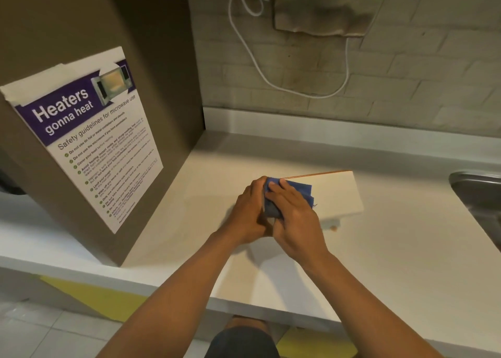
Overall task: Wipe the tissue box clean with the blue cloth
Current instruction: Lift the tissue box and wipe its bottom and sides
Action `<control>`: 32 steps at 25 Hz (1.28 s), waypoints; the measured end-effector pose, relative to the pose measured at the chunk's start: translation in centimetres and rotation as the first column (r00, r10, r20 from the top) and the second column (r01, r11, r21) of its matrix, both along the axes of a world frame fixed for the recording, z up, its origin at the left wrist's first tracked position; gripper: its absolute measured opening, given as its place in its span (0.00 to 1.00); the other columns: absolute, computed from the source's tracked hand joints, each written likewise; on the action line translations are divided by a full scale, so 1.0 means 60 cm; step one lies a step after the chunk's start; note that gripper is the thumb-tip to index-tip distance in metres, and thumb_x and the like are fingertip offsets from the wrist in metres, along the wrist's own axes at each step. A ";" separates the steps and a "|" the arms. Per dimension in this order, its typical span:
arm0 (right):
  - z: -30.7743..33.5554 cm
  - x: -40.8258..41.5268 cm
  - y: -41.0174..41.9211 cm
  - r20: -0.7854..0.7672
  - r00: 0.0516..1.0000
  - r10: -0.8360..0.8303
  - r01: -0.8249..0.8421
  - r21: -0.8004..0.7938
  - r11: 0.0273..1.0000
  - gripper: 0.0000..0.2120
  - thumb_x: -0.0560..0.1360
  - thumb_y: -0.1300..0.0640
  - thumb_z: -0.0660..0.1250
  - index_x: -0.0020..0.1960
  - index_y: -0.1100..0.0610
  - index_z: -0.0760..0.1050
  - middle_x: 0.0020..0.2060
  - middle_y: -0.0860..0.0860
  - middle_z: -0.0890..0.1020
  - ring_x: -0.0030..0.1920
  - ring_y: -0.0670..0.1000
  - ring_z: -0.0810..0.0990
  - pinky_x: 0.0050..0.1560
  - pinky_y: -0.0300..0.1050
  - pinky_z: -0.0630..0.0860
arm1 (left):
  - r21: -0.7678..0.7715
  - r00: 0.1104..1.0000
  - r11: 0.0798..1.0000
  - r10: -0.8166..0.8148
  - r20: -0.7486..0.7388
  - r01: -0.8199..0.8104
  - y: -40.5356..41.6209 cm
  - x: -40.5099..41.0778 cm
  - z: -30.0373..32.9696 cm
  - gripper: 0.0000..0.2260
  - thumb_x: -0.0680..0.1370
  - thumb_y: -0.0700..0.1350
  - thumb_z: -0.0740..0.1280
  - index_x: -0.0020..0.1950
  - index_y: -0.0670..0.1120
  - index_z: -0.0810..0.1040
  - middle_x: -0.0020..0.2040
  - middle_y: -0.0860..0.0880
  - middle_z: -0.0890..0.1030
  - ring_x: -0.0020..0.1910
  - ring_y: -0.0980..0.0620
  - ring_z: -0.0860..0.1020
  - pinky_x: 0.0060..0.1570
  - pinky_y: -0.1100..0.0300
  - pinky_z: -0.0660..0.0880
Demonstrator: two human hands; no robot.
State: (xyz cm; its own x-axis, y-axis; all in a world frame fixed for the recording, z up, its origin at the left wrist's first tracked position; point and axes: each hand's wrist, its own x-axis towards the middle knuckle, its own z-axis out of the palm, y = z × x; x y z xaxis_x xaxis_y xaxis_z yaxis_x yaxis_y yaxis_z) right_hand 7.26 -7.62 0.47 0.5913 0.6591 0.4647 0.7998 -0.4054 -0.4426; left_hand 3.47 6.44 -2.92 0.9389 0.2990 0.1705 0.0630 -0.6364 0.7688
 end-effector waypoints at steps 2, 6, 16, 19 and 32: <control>-0.017 -0.005 -0.037 0.083 0.993 0.080 -0.078 -0.032 0.996 0.24 0.66 0.65 0.62 0.61 0.57 0.79 0.63 0.51 0.78 0.69 0.51 0.70 0.69 0.45 0.65 | 0.004 1.000 1.000 0.012 -0.016 -0.012 -0.002 -0.002 -0.003 0.51 0.58 0.65 0.78 0.75 0.56 0.57 0.71 0.51 0.69 0.67 0.48 0.73 0.65 0.47 0.76; -0.014 0.020 -0.056 0.100 0.995 0.016 -0.021 0.046 0.999 0.21 0.67 0.66 0.66 0.59 0.57 0.80 0.61 0.51 0.80 0.66 0.52 0.74 0.66 0.48 0.70 | 0.030 1.000 0.999 0.030 -0.004 -0.030 -0.002 0.000 -0.006 0.52 0.56 0.60 0.81 0.73 0.57 0.57 0.69 0.54 0.68 0.65 0.48 0.72 0.61 0.45 0.76; -0.044 -0.025 -0.056 0.179 0.981 0.072 -0.061 -0.067 0.996 0.23 0.66 0.66 0.65 0.60 0.57 0.79 0.63 0.51 0.78 0.70 0.50 0.69 0.69 0.46 0.64 | -0.006 0.999 0.999 0.052 -0.005 -0.052 0.000 0.000 -0.016 0.43 0.65 0.58 0.77 0.75 0.57 0.57 0.71 0.52 0.70 0.64 0.47 0.73 0.63 0.44 0.76; -0.052 -0.038 -0.077 0.180 0.982 0.057 -0.049 -0.049 0.998 0.24 0.65 0.66 0.65 0.60 0.56 0.80 0.63 0.49 0.79 0.69 0.48 0.69 0.68 0.45 0.65 | -0.002 0.999 0.999 0.048 0.006 -0.048 -0.004 -0.001 -0.021 0.45 0.64 0.57 0.79 0.74 0.59 0.57 0.71 0.54 0.68 0.65 0.48 0.72 0.63 0.44 0.76; -0.040 -0.038 -0.038 0.121 0.993 -0.011 0.016 -0.039 0.999 0.23 0.67 0.65 0.63 0.61 0.57 0.78 0.64 0.51 0.78 0.69 0.51 0.70 0.68 0.46 0.67 | -0.054 0.996 0.995 0.075 -0.043 -0.078 -0.006 0.000 -0.020 0.38 0.69 0.65 0.70 0.74 0.60 0.57 0.72 0.52 0.70 0.66 0.47 0.74 0.65 0.45 0.76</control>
State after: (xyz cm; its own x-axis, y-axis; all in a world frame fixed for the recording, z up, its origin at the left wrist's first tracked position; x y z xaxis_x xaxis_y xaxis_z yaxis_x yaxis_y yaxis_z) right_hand 4.99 -9.87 -1.94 0.5414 0.6709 0.5067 0.8407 -0.4319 -0.3264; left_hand 3.45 6.06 -4.11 0.9187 0.3784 0.1131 0.1424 -0.5847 0.7987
